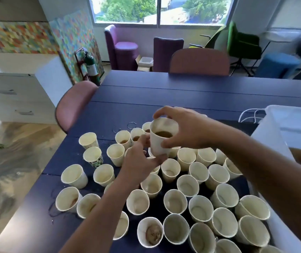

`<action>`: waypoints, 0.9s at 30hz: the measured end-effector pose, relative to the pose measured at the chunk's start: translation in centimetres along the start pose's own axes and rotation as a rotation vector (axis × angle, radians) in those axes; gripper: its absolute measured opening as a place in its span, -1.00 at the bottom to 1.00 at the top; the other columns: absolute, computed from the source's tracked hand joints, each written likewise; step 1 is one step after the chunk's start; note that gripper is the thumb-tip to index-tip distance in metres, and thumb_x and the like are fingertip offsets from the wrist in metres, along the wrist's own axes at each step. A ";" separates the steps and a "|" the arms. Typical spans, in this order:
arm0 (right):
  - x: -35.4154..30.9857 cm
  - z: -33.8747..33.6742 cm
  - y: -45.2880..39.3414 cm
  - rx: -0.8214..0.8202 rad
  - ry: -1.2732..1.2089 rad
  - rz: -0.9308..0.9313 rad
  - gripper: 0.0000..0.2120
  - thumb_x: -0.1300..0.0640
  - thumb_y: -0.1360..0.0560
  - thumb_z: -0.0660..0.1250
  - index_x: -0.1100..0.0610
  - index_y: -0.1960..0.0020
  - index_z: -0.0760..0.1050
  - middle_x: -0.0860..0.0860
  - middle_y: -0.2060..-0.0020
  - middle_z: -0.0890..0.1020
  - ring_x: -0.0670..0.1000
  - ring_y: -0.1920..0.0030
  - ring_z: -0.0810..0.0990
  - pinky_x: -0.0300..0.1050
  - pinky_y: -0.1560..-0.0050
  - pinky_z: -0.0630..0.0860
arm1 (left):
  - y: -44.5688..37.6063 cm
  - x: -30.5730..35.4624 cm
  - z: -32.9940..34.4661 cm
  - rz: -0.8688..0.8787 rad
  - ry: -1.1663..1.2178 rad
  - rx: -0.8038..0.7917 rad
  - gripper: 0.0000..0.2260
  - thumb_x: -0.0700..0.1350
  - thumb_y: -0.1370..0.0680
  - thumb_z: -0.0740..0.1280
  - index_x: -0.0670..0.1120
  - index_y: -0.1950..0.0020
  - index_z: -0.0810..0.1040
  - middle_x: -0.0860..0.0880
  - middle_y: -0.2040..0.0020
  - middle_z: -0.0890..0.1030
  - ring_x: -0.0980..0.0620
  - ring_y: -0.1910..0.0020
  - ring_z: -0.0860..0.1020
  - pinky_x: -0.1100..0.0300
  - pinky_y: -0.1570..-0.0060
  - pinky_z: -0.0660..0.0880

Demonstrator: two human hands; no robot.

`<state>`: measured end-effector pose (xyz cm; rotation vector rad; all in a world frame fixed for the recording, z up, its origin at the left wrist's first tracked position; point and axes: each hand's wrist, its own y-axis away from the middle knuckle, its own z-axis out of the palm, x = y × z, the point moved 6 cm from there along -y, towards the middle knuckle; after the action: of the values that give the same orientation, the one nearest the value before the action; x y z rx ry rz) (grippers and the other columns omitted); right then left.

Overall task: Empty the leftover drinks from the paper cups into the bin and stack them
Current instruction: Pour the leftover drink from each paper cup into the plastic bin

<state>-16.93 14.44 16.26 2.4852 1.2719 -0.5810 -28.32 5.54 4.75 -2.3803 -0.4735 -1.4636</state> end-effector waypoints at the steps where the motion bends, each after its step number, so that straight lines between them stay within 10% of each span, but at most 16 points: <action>1: 0.8 -0.4 1.5 0.024 -0.061 0.009 -0.35 -0.07 -0.35 0.54 -0.25 -0.35 0.32 -0.19 -0.14 0.49 -0.10 -0.03 0.48 -0.14 0.00 0.44 | 0.6 0.8 0.9 0.020 0.008 -0.013 -0.56 0.03 -0.33 0.61 0.11 -0.12 0.51 0.22 0.07 0.65 0.23 0.03 0.59 0.28 0.02 0.52; 6: 5.4 -1.4 8.3 0.272 -0.433 0.080 -0.26 -0.11 -0.31 0.59 -0.30 -0.37 0.28 -0.22 -0.13 0.54 -0.23 -0.04 0.57 -0.22 -0.09 0.53 | 2.1 5.0 5.3 0.068 0.061 -0.094 -0.58 0.08 -0.33 0.59 0.21 -0.10 0.51 0.28 0.02 0.64 0.32 0.01 0.58 0.46 0.06 0.47; 14: 11.1 -0.3 14.9 0.620 -0.759 0.193 -0.33 -0.08 -0.19 0.60 -0.04 -0.26 0.49 -0.08 -0.05 0.68 -0.03 -0.10 0.65 0.07 -0.13 0.59 | 2.3 11.4 12.0 0.219 0.066 -0.265 -0.60 0.06 -0.30 0.51 0.16 -0.11 0.53 0.21 0.01 0.67 0.18 0.01 0.63 0.02 -0.08 0.57; 22: 15.7 -3.3 22.6 0.864 -0.667 0.316 -0.45 0.05 -0.25 0.59 0.14 -0.19 0.55 -0.06 0.06 0.70 -0.07 0.01 0.66 -0.19 0.03 0.56 | 3.7 15.0 20.0 0.287 0.004 -0.486 -0.55 0.03 -0.41 0.57 0.24 -0.23 0.50 0.27 0.03 0.64 0.24 0.04 0.60 0.18 -0.04 0.55; 27: 18.5 -4.9 27.7 0.910 -0.419 0.464 -0.37 -0.09 -0.27 0.55 -0.03 -0.28 0.44 -0.16 -0.07 0.63 -0.19 -0.08 0.59 -0.34 -0.05 0.50 | 5.4 16.1 24.5 0.359 -0.142 -0.597 -0.38 0.06 -0.48 0.53 0.20 -0.48 0.37 0.20 -0.28 0.49 0.14 -0.28 0.45 0.12 -0.28 0.44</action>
<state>16.66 13.75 13.71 2.9038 0.2377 -1.7082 0.36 12.94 8.14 -2.8247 0.4135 -1.4078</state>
